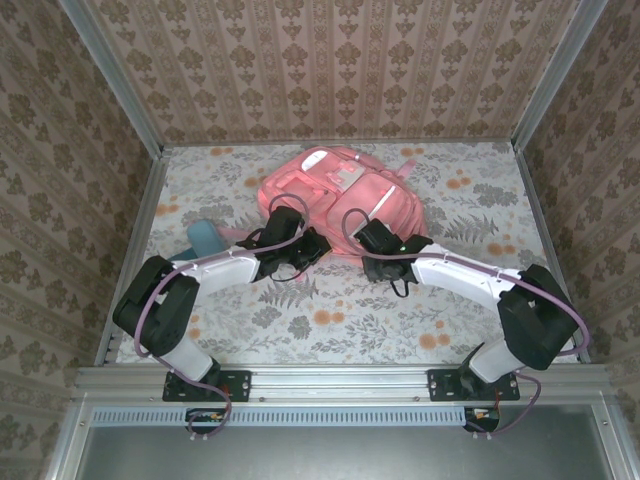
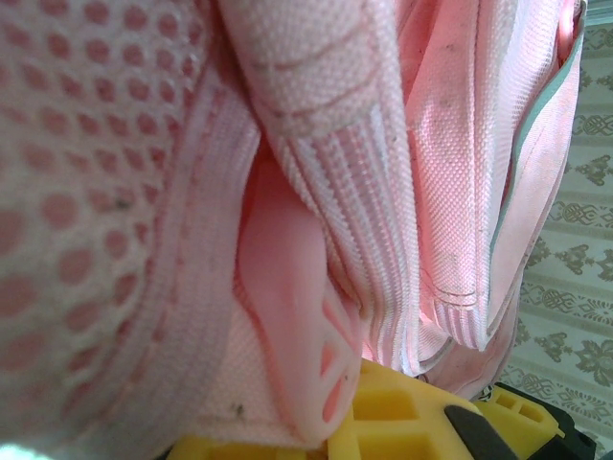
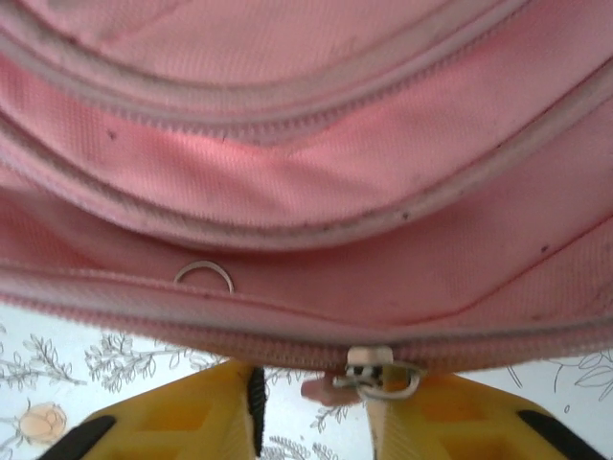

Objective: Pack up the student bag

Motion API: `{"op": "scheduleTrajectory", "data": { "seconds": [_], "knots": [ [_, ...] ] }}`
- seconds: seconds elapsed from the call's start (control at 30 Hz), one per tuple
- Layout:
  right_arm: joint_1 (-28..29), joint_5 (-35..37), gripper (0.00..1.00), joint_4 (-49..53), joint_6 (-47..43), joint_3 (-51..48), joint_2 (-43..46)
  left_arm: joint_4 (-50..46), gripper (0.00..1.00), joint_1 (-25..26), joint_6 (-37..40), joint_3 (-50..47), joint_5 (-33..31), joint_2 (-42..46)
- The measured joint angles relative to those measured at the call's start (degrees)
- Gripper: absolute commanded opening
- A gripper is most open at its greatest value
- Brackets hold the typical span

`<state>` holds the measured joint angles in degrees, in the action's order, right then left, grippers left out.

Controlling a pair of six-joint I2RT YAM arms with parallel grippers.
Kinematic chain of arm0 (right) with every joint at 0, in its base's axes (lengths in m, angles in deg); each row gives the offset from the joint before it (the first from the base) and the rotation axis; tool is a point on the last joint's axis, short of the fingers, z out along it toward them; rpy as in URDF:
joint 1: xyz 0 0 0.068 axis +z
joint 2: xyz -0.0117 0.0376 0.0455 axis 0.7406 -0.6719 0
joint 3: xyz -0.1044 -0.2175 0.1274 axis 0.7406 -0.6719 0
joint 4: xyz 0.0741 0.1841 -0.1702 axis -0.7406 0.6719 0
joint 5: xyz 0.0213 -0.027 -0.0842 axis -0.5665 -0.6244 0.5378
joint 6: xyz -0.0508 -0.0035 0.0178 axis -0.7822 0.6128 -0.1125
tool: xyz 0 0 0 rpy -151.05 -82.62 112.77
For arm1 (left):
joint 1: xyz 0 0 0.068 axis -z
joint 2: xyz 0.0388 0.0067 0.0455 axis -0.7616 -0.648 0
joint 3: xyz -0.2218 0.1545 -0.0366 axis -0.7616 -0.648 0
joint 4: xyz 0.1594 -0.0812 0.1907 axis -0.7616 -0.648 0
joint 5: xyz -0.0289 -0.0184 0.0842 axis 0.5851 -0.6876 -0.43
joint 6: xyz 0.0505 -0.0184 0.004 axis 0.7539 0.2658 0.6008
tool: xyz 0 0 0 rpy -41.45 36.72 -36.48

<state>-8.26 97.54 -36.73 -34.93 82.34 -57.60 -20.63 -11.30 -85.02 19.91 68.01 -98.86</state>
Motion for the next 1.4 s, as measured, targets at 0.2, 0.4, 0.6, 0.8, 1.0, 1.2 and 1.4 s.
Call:
{"op": "scheduleTrajectory", "data": {
  "seconds": [0.2,0.4,0.6,0.8,1.0,1.2,1.4],
  "knots": [
    [0.0,2.6,0.22,-0.5,-0.2,0.1,0.0,0.0,0.08,-0.2,0.0,0.0,0.0,0.0],
    [0.0,4.1,0.19,-0.2,0.0,-0.4,2.0,0.0,0.08,-0.2,0.0,0.0,0.1,0.0],
    [0.0,5.6,0.26,0.8,0.8,-0.4,3.9,-0.1,0.08,-0.6,0.0,0.0,0.3,0.0],
    [0.0,5.6,0.20,0.8,0.9,-0.4,3.9,-0.5,0.08,-0.8,0.0,0.0,0.5,0.0],
    [0.0,5.6,0.10,0.6,0.9,-0.4,3.8,-0.7,0.08,-0.9,0.2,0.0,0.5,0.1],
    [-0.1,5.4,0.03,0.6,0.9,-0.5,3.8,-1.1,0.08,-1.1,0.5,0.0,0.5,0.6],
    [-2.4,5.2,0.00,0.7,2.0,-2.2,4.1,-2.6,0.06,-2.6,1.5,-0.4,0.5,2.3]
  ]
}}
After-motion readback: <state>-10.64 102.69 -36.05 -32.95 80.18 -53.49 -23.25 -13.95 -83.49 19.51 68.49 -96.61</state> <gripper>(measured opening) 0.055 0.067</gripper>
